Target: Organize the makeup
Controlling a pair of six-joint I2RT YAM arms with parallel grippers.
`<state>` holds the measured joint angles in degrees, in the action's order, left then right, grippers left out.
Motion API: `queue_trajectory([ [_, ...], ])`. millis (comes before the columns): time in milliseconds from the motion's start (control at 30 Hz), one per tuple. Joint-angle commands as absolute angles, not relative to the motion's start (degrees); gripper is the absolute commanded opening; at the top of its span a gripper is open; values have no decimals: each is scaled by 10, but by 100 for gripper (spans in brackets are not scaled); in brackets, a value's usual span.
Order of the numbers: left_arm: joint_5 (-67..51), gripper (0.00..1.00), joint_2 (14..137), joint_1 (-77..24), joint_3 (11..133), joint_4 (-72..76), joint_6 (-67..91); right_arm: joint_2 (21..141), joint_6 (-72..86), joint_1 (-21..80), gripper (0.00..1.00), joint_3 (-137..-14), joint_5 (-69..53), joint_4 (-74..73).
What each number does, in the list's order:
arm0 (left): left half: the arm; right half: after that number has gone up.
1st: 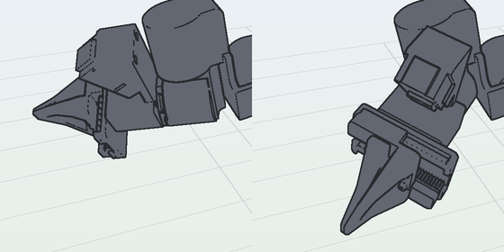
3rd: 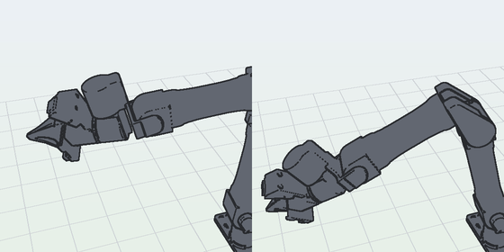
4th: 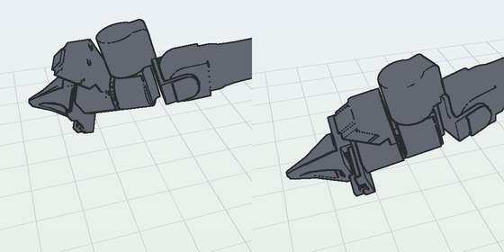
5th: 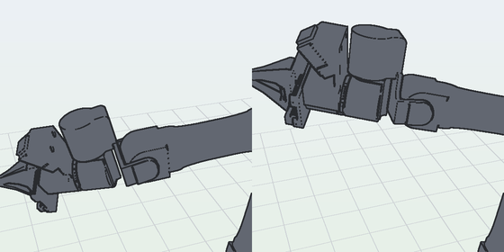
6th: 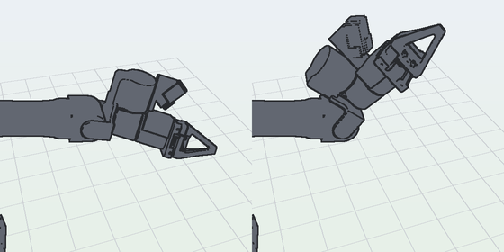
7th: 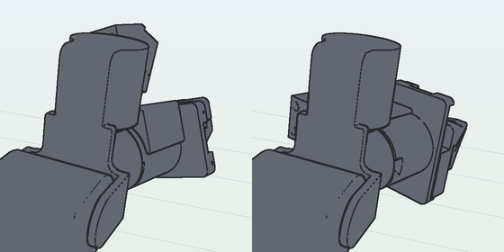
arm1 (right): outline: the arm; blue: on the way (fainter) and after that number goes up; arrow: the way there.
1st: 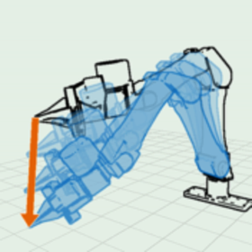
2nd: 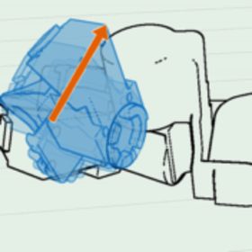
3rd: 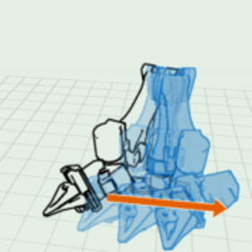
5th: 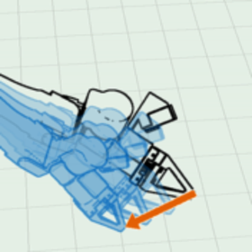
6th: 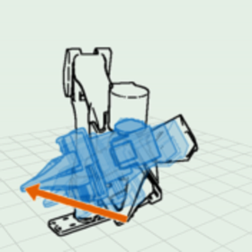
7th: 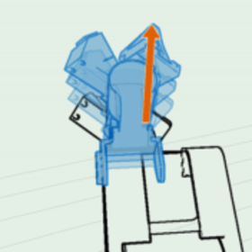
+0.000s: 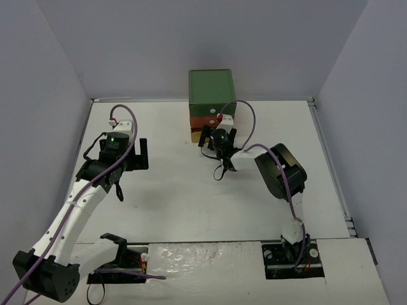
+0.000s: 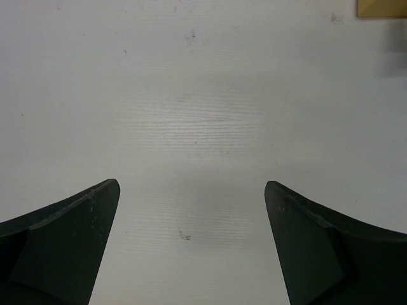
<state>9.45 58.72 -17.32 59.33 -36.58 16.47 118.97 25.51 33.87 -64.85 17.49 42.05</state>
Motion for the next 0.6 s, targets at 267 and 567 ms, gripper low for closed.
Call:
queue_trajectory([
  [267, 98, 97, 584, -164, 605, -339, 159, 1222, 294, 327, 100, -699, 205, 523],
  [567, 95, 97, 582, -158, 605, -338, 160, 1235, 303, 324, 100, -718, 226, 537],
])
